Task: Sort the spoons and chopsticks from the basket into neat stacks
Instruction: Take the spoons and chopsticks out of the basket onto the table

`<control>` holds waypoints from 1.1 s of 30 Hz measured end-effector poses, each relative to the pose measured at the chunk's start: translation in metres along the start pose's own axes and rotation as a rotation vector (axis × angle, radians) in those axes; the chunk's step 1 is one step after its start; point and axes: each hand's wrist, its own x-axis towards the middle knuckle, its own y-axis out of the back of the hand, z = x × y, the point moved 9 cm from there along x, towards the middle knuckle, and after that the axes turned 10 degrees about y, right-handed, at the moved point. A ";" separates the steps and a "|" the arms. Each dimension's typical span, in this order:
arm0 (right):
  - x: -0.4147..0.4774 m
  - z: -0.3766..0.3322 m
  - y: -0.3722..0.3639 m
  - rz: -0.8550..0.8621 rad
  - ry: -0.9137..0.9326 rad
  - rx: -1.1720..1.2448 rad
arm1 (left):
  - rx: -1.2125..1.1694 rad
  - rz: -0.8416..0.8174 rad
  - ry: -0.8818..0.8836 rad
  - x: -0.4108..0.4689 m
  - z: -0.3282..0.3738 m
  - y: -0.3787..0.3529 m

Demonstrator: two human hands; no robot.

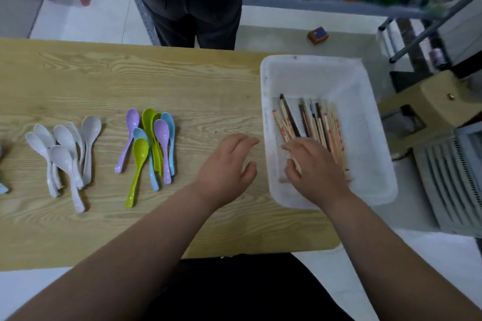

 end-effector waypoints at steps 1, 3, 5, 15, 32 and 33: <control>-0.009 0.021 0.007 0.006 -0.002 -0.051 | 0.019 -0.024 -0.035 0.004 0.015 -0.013; -0.028 0.063 0.018 -0.004 -0.028 -0.134 | 0.098 -0.096 -0.068 0.010 0.035 -0.042; -0.047 0.102 0.022 -0.059 -0.089 -0.187 | 0.215 -0.170 -0.074 0.014 0.046 -0.071; -0.098 0.178 0.009 -0.230 -0.183 -0.133 | 0.581 -0.320 -0.110 0.028 0.075 -0.120; -0.097 0.182 0.015 -0.133 -0.180 0.028 | 0.564 -0.715 0.375 0.059 0.066 -0.193; -0.097 0.182 0.017 -0.116 -0.183 0.034 | 0.500 -0.647 0.439 0.061 0.062 -0.185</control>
